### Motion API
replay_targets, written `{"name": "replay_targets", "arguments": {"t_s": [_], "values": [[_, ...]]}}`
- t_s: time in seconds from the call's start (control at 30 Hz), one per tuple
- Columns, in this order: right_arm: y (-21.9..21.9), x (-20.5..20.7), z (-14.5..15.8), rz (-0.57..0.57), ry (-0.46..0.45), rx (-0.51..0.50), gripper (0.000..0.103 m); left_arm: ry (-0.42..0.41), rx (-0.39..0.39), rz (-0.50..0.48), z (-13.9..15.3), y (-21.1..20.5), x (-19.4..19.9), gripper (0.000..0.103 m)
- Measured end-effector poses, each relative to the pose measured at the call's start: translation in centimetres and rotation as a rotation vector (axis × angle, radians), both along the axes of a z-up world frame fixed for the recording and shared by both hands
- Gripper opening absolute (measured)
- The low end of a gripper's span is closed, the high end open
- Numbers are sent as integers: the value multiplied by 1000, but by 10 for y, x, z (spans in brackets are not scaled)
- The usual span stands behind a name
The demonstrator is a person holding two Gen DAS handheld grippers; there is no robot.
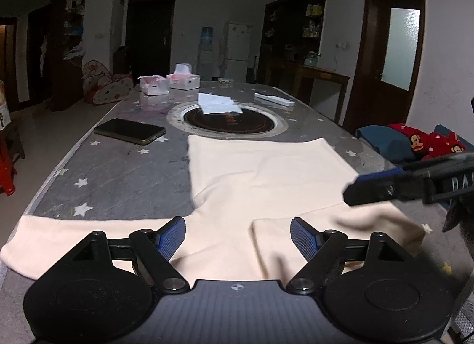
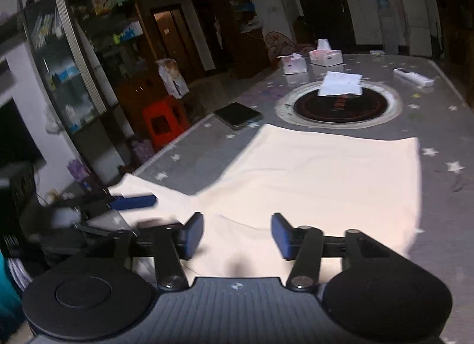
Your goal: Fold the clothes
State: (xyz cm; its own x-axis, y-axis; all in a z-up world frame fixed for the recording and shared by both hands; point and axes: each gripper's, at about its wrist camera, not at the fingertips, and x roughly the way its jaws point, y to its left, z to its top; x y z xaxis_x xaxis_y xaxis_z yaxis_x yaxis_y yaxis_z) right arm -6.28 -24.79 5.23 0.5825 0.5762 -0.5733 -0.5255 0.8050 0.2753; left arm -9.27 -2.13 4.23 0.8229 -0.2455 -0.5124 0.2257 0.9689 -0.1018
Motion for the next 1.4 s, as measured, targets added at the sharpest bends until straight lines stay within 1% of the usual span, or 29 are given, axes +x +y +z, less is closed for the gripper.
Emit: {"name": "replay_targets", "arguments": {"t_s": [0.1, 0.13, 0.23, 0.37, 0.5, 0.57, 0.63, 0.7, 0.77, 0.83, 0.97, 1.07, 1.17, 1.2, 1.3, 1.33, 1.4], "values": [[-15, -7, -8, -26, 6, -67, 54, -7, -8, -41, 2, -10, 0, 78], [-20, -9, -11, -34, 13, -80, 54, -6, -10, -57, 1, -14, 1, 76], [-33, -17, -25, -61, 31, -129, 54, 6, -4, -89, -2, -25, 5, 74], [-46, -25, -37, -83, 59, -134, 54, 37, 7, -80, -9, -32, 19, 68], [-51, -22, -28, -88, 29, -118, 54, 60, 25, -56, -14, -32, 37, 61], [-51, -15, -23, -100, 7, -110, 54, 80, 26, -52, -17, -32, 45, 55], [-52, -6, -21, -111, -5, -105, 54, 100, 36, -63, -23, -34, 50, 40], [-52, 2, -23, -121, -10, -106, 54, 107, 57, -72, -27, -38, 52, 34], [-52, 8, -27, -123, -11, -109, 54, 106, 64, -76, -28, -40, 52, 22], [-51, 12, -31, -123, -12, -116, 54, 99, 64, -77, -27, -41, 51, 15], [-49, 12, -37, -117, -23, -151, 54, 41, 76, -80, -14, -43, 48, 14], [-46, 8, -39, -107, -49, -183, 54, 7, 80, -80, -6, -43, 49, 14], [-42, 6, -42, -87, -68, -212, 54, 37, 91, -60, -15, -40, 53, 15], [-40, 4, -42, -81, -79, -229, 54, 47, 94, -54, -17, -39, 54, 18], [-35, -4, -36, -66, -110, -257, 56, 72, 104, -34, -24, -36, 57, 21], [-35, -7, -34, -61, -118, -257, 56, 69, 102, -28, -21, -35, 54, 26], [-35, -14, -30, -51, -129, -258, 56, 50, 81, -35, -14, -33, 47, 29]]}}
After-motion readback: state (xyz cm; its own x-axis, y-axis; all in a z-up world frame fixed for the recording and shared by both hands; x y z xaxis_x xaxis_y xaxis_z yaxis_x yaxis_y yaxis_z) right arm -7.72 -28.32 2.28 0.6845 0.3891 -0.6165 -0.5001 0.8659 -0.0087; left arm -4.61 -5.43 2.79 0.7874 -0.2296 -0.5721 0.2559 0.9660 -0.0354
